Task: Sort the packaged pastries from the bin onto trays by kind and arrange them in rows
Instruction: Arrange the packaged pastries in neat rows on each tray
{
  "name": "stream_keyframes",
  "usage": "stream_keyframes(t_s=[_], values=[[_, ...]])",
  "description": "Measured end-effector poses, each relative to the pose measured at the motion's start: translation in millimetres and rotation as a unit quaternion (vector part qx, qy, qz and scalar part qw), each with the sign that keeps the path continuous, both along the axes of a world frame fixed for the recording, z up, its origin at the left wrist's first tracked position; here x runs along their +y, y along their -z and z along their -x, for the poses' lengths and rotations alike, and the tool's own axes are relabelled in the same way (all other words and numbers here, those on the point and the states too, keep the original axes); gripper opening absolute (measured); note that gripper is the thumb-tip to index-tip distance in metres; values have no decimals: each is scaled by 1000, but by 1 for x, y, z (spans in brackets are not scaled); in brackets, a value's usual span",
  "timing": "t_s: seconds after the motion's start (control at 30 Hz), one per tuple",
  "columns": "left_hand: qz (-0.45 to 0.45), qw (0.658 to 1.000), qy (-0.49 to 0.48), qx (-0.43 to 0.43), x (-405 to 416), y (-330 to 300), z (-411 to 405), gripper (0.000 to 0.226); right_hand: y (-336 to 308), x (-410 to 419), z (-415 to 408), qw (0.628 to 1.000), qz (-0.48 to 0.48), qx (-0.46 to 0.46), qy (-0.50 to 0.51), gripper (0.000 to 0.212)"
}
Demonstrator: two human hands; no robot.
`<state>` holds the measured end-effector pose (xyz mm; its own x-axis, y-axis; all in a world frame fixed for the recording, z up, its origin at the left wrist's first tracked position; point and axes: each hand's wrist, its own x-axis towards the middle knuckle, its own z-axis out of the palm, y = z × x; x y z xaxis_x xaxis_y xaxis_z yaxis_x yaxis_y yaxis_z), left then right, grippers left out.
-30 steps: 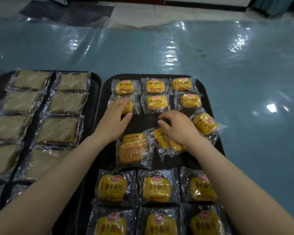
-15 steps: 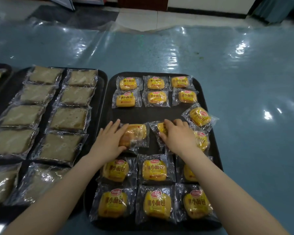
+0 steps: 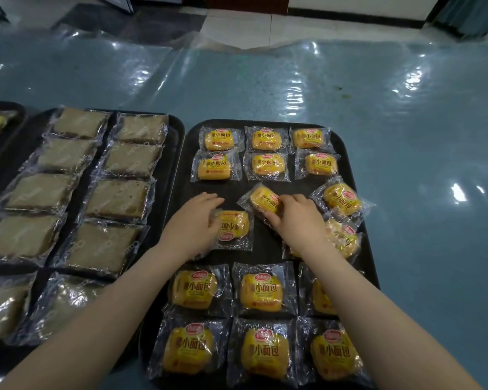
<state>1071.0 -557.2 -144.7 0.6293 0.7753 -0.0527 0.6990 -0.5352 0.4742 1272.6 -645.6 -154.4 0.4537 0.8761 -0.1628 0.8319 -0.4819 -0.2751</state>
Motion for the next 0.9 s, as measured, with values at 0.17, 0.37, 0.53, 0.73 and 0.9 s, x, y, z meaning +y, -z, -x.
stream_keyframes(t_s=[0.17, 0.37, 0.53, 0.73, 0.9], values=[[22, 985, 101, 138, 8, 7, -29, 63, 3, 0, -5, 998, -56, -24, -30, 41], [14, 990, 27, 138, 15, 9, -41, 60, 7, 0, -9, 997, -52, -16, -50, 64], [187, 956, -215, -68, 28, 8, -24, 61, 8, -6, -10, 995, -69, 25, -72, 52], [324, 897, -297, -51, 36, 7, -9, 55, 9, -3, -8, 994, -72, 32, -82, 44], [27, 983, -176, 36, 31, 6, -1, 14, 12, -5, -8, 992, -74, 20, -103, 42]])
